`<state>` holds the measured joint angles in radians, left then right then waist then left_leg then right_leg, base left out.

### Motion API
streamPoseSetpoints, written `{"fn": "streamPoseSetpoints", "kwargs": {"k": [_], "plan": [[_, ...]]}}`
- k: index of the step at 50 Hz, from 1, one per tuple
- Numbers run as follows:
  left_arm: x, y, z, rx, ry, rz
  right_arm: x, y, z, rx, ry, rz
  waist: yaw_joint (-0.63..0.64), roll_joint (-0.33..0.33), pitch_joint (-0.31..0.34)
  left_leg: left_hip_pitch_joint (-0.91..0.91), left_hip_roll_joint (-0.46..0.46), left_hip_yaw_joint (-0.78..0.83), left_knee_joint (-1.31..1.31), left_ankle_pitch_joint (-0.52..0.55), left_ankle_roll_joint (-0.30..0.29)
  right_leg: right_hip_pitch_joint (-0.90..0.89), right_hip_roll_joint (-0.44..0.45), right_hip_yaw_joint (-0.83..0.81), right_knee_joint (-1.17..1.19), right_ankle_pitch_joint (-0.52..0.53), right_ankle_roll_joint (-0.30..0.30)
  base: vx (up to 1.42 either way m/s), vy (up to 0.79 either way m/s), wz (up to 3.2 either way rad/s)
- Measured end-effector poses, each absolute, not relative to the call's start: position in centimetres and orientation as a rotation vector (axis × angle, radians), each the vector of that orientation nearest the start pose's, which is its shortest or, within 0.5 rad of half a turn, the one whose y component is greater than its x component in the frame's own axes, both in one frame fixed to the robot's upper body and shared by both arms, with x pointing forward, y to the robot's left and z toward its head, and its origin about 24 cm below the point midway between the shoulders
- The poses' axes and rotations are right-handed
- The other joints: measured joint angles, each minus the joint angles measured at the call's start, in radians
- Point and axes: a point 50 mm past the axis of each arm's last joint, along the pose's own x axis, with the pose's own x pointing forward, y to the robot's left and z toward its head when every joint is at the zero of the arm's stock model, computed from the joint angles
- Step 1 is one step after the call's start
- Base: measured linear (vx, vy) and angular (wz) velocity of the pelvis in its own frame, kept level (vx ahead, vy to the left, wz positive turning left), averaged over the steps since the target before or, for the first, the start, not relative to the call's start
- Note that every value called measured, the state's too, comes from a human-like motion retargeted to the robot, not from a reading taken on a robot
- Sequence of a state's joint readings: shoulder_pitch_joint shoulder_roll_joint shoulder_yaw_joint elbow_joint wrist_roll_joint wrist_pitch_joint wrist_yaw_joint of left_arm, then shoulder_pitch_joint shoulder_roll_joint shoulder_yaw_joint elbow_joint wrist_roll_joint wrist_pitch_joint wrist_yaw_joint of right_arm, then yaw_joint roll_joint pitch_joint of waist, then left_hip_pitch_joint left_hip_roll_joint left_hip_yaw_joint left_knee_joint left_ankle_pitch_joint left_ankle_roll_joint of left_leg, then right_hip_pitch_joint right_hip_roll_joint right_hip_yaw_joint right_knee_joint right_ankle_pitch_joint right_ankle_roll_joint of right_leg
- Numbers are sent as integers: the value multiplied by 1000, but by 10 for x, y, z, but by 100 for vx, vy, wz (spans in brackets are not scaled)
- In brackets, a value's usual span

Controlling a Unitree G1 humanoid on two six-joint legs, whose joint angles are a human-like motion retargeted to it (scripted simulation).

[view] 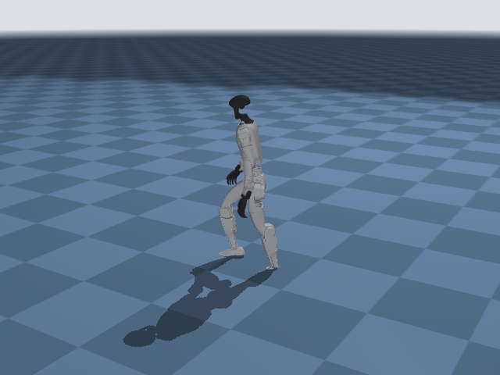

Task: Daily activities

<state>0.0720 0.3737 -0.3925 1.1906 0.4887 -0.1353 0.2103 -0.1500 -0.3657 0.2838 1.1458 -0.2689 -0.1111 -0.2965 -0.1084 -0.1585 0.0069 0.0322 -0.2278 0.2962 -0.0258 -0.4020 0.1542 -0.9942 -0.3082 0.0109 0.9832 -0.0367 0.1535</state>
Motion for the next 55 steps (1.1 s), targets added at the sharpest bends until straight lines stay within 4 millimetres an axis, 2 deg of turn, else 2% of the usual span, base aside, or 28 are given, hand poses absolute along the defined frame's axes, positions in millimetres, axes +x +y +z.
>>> {"fn": "streamPoseSetpoints", "kwargs": {"k": [9, 13, 15, 17, 18, 20, 23, 25, 27, 31, 36, 38, 40, 46, 49, 53, 55], "plan": [[116, 269, -133, 962, 895, -153, 163, -284, -115, -814, 851, -191, 17, 21, -21, 44, 6, -34, 27, -33, 3, 47, 24, 9, -83, -75, 9, 30, -15, 16], [127, 279, -124, 942, 855, -46, 154, -292, -116, -816, 877, -244, 18, 28, -13, 35, 60, -43, 217, -91, -14, 144, 43, -14, -88, -164, -24, 41, -22, 4], [130, 285, -121, 926, 847, 9, 153, -293, -115, -824, 872, -266, 20, 67, 21, -50, 177, -47, 550, -187, -43, 250, 94, -76, -114, -212, -55, 36, -26, -11], [129, 286, -120, 904, 848, 41, 151, -295, -115, -837, 867, -280, 28, 79, 35, -121, 271, -34, 801, -147, -70, 282, 131, -98, -87, -252, -90, 27, -28, -13], [130, 288, -119, 893, 844, 59, 153, -295, -114, -844, 854, -287, 34, 101, 42, -175, 352, -30, 964, -122, -80, 309, 166, -128, -93, -275, -112, 25, -29, -30], [139, 287, -115, 865, 823, 84, 160, -297, -109, -861, 819, -305, 89, 245, 45, -340, 629, -100, 1293, -93, -108, 397, 364, -247, -256, -244, -178, 24, -29, -71], [148, 280, -113, 845, 784, 82, 163, -299, -105, -889, 793, -312, 139, 264, 57, -445, 719, -132, 1488, -80, -77, 445, 427, -269, -262, -292, -214, 29, -23, -32], [163, 274, -108, 837, 739, 75, 172, -302, -101, -897, 771, -323, 170, 273, 69, -527, 733, -167, 1543, -117, -65, 519, 467, -282, -351, -292, -225, 33, -19, 0], [169, 268, -105, 821, 706, 72, 176, -299, -100, -900, 761, -311, 200, 267, 76, -576, 714, -156, 1528, -188, -55, 548, 471, -285, -344, -324, -224, 34, -11, 9], [180, 259, -100, 799, 648, 67, 190, -291, -95, -886, 719, -287, 215, 208, 92, -635, 575, -96, 1297, -267, -60, 620, 412, -277, -353, -393, -201, 38, -5, 45], [176, 249, -106, 812, 653, 11, 201, -277, -94, -896, 675, -198, 193, 133, 77, -642, 384, -30, 884, -182, -98, 662, 315, -278, -329, -473, -172, 39, 1, 68], [171, 244, -111, 823, 673, -23, 202, -270, -96, -909, 669, -151, 190, 123, 72, -652, 356, -18, 825, -156, -109, 665, 293, -284, -288, -504, -168, 34, 4, 55], [168, 242, -115, 837, 695, -56, 205, -265, -97, -924, 665, -99, 176, 84, 63, -590, 275, 1, 676, -98, -101, 687, 246, -280, -278, -543, -163, 38, 5, 59], [152, 233, -128, 861, 772, -148, 199, -243, -109, -947, 689, 48, 186, 37, 55, -566, 213, -5, 742, -158, -47, 694, 163, -268, -109, -631, -153, 31, 6, 36], [151, 231, -132, 876, 802, -194, 201, -231, -112, -950, 692, 127, 177, -37, 95, -426, 84, 0, 594, -131, -11, 719, 50, -239, 11, -628, -120, 30, 8, 54], [142, 222, -139, 893, 844, -290, 203, -215, -115, -959, 675, 227, 157, -78, 116, -376, 4, -12, 597, -151, 15, 663, -57, -201, 249, -532, -89, 22, 8, 57], [148, 219, -139, 907, 852, -334, 216, -209, -107, -967, 640, 265, 137, -122, 130, -255, -103, -42, 371, -59, 35, 594, -135, -139, 364, -527, -87, 23, 9, 66]]}}
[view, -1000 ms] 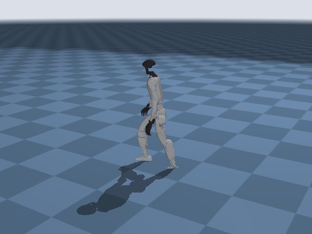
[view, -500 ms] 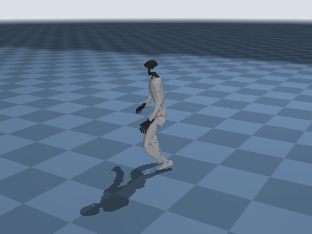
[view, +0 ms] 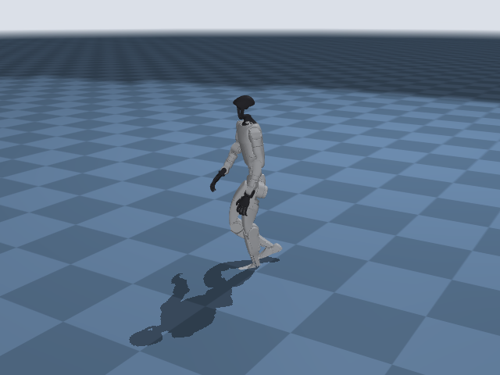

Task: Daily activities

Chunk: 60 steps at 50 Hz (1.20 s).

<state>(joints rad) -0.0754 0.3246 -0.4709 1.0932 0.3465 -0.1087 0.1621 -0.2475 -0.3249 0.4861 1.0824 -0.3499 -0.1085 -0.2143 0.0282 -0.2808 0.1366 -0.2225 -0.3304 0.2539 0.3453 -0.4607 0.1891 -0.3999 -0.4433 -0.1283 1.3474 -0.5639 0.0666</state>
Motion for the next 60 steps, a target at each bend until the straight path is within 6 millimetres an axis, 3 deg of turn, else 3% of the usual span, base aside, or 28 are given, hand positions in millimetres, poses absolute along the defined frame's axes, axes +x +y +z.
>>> {"fn": "streamPoseSetpoints", "kwargs": {"k": [3, 7, 12, 17, 21, 28, 33, 35, 39, 45, 53, 60], "plan": [[142, 213, -143, 926, 869, -396, 222, -198, -104, -983, 592, 314, -24, -25, 16, 40, -53, -28, 3, -1, 2, -53, -56, 47, 94, 9, -4, 20, 4, 68], [145, 209, -143, 934, 865, -439, 239, -186, -91, -1017, 500, 357, -44, -15, 31, 143, -85, -99, -124, 42, -2, -133, -44, 101, 60, -17, -13, 22, 3, 59], [152, 208, -141, 923, 852, -459, 258, -175, -74, -1054, 402, 387, -54, 39, 34, 211, -53, -196, -204, 53, -13, -188, 68, 150, -167, -11, 5, 23, 0, 66], [154, 212, -139, 912, 856, -461, 271, -167, -61, -1092, 347, 405, -29, 92, 13, 230, -1, -280, -244, 62, -19, -204, 199, 210, -407, 60, 43, 19, -4, 66], [148, 216, -141, 907, 884, -444, 274, -163, -59, -1119, 328, 414, -1, 71, 15, 229, -28, -324, -195, 46, -16, -205, 189, 242, -405, 64, 54, 15, -10, 61], [142, 229, -142, 887, 939, -371, 288, -159, -47, -1154, 287, 387, 49, 67, 23, 181, -19, -386, -33, -39, -24, -149, 163, 163, -402, -12, 13, 17, -14, 54], [139, 233, -143, 861, 978, -326, 301, -157, -37, -1202, 247, 358, 73, 91, 38, 94, 23, -383, 185, -124, -45, -99, 179, 78, -412, -48, -11, 15, -13, 52], [146, 234, -141, 850, 971, -303, 313, -157, -25, -1239, 207, 333, 85, 159, 30, 13, 124, -346, 328, -191, -61, -52, 265, 0, -504, -30, -36, 16, -11, 42], [145, 229, -143, 827, 977, -305, 320, -158, -16, -1285, 169, 314, 105, 199, 29, -84, 208, -275, 442, -194, -83, -29, 306, -59, -534, -35, -53, 10, -8, 35], [145, 222, -145, 791, 984, -306, 325, -159, -6, -1298, 120, 304, 101, 202, 9, -150, 207, -264, 349, -144, -92, -13, 313, -89, -588, -41, -58, 10, -3, 27], [144, 208, -148, 751, 988, -319, 319, -157, -7, -1246, 93, 290, 62, 205, 17, -144, 192, -244, 363, -156, -82, -24, 290, -62, -500, -83, -51, 6, 4, 7], [165, 201, -143, 746, 952, -325, 326, -160, 5, -1239, 61, 249, 6, 184, 31, -72, 132, -227, 205, -101, -80, -88, 228, -6, -383, -68, -39, 3, 6, 18]]}}
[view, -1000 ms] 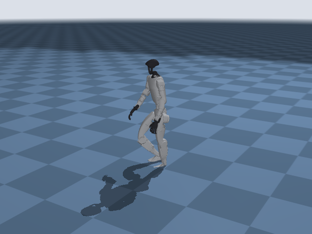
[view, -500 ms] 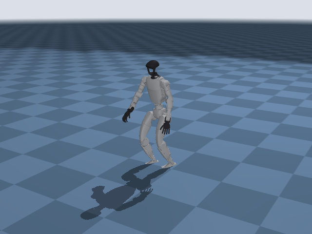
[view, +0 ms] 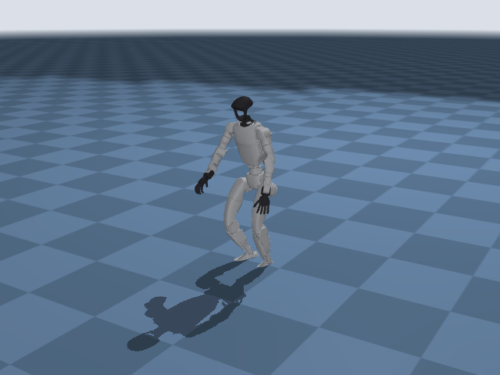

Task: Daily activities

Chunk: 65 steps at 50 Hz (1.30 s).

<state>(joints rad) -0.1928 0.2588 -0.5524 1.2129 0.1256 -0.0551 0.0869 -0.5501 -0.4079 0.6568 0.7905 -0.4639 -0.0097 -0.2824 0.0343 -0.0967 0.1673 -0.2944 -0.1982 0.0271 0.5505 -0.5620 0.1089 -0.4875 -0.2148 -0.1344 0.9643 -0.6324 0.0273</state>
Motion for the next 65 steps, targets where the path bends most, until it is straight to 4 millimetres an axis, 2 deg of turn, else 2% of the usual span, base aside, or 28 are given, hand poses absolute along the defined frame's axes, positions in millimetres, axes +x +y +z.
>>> {"fn": "streamPoseSetpoints", "kwargs": {"k": [5, 7, 10, 12, 18, 20, 22, 33, 47, 57, 65], "plan": [[170, 195, -142, 741, 941, -330, 325, -160, 1, -1265, 69, 238, -22, -17, 16, 7, -40, -4, -29, 26, 0, -40, -20, 63, 21, 25, 35, 2, 3, 31], [176, 195, -139, 739, 925, -323, 329, -160, 2, -1294, 69, 236, -17, -8, 5, 34, -34, -20, -118, 61, -3, -41, -4, 66, -38, 40, 35, 5, -1, 19], [175, 193, -140, 743, 920, -326, 326, -160, -6, -1349, 94, 260, -7, -21, 13, 16, -56, -22, -79, 55, -5, -47, -28, 75, -27, 29, 39, 2, -3, 25], [182, 196, -136, 751, 899, -313, 332, -159, -3, -1407, 89, 269, 9, -5, 3, 52, -34, -46, -182, 93, -12, -24, -1, 54, -104, 47, 27, 8, -6, 10], [183, 195, -135, 777, 875, -318, 331, -160, -11, -1566, 88, 328, 43, -26, 16, 20, -59, -65, -119, 81, -21, -22, -38, 32, -80, 19, 24, 2, -7, 30], [183, 195, -134, 786, 866, -318, 331, -159, -12, -1616, 71, 344, 52, -27, 17, 10, -57, -74, -109, 79, -25, -18, -39, 20, -87, 17, 23, 5, -7, 23], [189, 198, -131, 797, 847, -307, 336, -157, -7, -1673, 33, 351, 70, 3, 7, 41, -7, -98, -198, 107, -36, 21, 17, -14, -195, 53, 9, 8, -7, 5], [194, 205, -125, 843, 796, -263, 329, -158, -9, -1793, -72, 354, 85, -22, 18, -16, -23, -128, -89, 76, -54, 22, -12, -53, -151, 29, 10, 0, -3, 30], [212, 213, -112, 873, 706, -179, 329, -149, 5, -1860, -268, 310, 93, -33, -1, -61, -11, -178, -65, 76, -90, 30, -2, -109, -186, 42, -1, -1, -1, 25], [225, 212, -101, 887, 638, -156, 324, -139, 7, -1993, -420, 397, 109, -44, -11, -85, -13, -213, -87, 98, -115, 19, -12, -146, -197, 49, -10, -1, -1, 27], [233, 207, -97, 888, 607, -161, 322, -140, -2, -2117, -441, 476, 121, -54, -18, -95, -22, -240, -128, 127, -132, 5, -27, -171, -197, 50, -16, 0, -1, 27]]}}
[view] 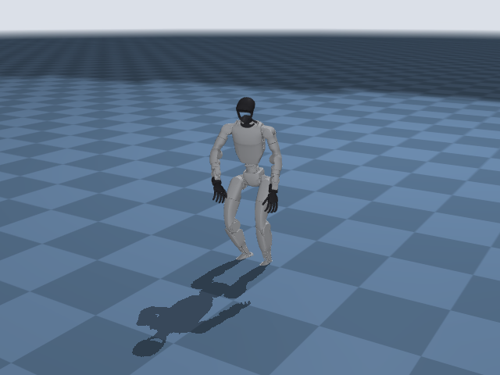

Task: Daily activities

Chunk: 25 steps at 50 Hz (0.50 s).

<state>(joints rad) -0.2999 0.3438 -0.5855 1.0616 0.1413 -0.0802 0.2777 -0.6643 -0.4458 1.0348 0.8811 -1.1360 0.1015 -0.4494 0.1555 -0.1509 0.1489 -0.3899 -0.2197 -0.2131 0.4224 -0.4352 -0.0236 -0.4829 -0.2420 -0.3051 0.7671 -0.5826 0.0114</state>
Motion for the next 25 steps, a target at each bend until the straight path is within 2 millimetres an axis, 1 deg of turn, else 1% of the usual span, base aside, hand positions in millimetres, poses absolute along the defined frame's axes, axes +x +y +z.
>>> {"fn": "streamPoseSetpoints", "kwargs": {"k": [5, 18, 25], "plan": [[237, 205, -94, 886, 591, -166, 320, -143, -8, -2156, -422, 501, 1, -8, -5, 0, -5, -18, -34, 21, -9, -7, -10, -13, -1, 0, -4, 0, 0, 26], [246, 202, -88, 858, 571, -151, 317, -153, -14, -2115, -330, 464, -5, -27, -14, 20, -12, -65, -143, 83, -27, -13, -32, -44, -12, -2, -10, 1, -1, 23], [250, 199, -87, 846, 567, -156, 316, -159, -17, -2138, -286, 455, -2, -29, -14, 37, -12, -89, -208, 118, -37, -16, -42, -59, -12, -3, -15, 1, -1, 21]]}}
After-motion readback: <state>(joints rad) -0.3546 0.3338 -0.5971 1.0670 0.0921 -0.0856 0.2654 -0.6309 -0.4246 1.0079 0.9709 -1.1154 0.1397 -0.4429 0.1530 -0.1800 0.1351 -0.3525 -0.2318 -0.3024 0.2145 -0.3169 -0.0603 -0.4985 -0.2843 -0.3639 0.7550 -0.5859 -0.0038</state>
